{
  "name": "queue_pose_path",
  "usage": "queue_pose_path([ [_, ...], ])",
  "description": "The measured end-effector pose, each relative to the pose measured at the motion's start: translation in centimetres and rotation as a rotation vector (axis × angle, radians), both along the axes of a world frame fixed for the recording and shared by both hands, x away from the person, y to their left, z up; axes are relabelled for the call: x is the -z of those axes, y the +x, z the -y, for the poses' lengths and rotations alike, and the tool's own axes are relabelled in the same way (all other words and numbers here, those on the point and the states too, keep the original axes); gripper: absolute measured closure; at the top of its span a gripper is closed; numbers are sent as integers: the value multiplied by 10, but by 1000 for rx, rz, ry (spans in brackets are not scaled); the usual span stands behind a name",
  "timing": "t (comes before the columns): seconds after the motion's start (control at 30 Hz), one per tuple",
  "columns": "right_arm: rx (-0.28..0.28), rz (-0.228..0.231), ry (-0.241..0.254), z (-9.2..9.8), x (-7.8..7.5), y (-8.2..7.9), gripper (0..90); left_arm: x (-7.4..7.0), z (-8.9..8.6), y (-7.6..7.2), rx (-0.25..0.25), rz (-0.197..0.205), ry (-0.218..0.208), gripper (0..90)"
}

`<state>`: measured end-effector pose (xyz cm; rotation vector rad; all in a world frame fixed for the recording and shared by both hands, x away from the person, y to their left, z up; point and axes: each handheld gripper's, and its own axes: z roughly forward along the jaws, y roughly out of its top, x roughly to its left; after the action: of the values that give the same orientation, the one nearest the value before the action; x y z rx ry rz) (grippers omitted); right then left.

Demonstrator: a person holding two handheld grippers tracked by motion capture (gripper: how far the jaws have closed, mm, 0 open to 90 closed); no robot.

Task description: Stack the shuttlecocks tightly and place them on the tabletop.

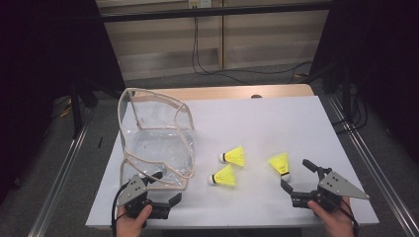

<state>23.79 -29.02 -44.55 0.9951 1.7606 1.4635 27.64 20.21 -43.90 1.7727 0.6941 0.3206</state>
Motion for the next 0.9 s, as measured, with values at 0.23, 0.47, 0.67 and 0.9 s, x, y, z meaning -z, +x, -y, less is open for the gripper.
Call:
queue_pose_path([
  [0.23, 5, 3, -3, 1, 0, -1, 26, 0, 3, -2, 10, -8, 6, 25],
  [0.47, -2, -1, -3, 0, 0, 0, 25, 0, 6, -2, 11, -21, 3, 25],
  [0.67, 1, -2, -4, 0, 0, 0, 25, 1, 10, -3, 29, -28, 10, 26],
  [0.9, -14, 2, -12, -3, 0, 1, 25, 2, 13, -4, 42, -37, 8, 27],
])
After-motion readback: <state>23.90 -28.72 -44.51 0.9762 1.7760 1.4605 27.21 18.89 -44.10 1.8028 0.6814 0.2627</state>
